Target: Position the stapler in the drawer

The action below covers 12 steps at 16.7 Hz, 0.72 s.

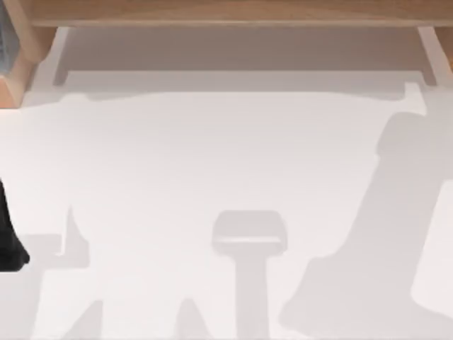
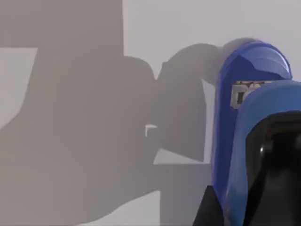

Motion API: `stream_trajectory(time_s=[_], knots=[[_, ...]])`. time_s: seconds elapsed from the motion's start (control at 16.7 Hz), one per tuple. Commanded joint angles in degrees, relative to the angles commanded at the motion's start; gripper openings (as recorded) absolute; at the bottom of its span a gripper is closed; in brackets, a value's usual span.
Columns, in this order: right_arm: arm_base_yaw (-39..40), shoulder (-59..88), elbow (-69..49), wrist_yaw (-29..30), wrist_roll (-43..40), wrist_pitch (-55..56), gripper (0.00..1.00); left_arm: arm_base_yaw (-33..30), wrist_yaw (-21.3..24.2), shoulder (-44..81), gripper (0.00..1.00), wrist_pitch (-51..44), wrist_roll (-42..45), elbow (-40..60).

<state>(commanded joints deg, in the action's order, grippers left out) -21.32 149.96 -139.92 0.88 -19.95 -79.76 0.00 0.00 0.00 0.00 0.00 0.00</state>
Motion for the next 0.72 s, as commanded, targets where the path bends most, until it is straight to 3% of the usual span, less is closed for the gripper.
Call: stream_trajectory(time_s=[0.36, 0.72], knots=[[0.0, 0.0, 0.0, 0.0, 0.0, 0.0, 0.98, 0.0, 0.0, 0.0, 1.00, 0.0, 0.0, 0.0], [0.0, 0.0, 0.0, 0.0, 0.0, 0.0, 1.00, 0.0, 0.0, 0.0, 1.00, 0.0, 0.0, 0.0]])
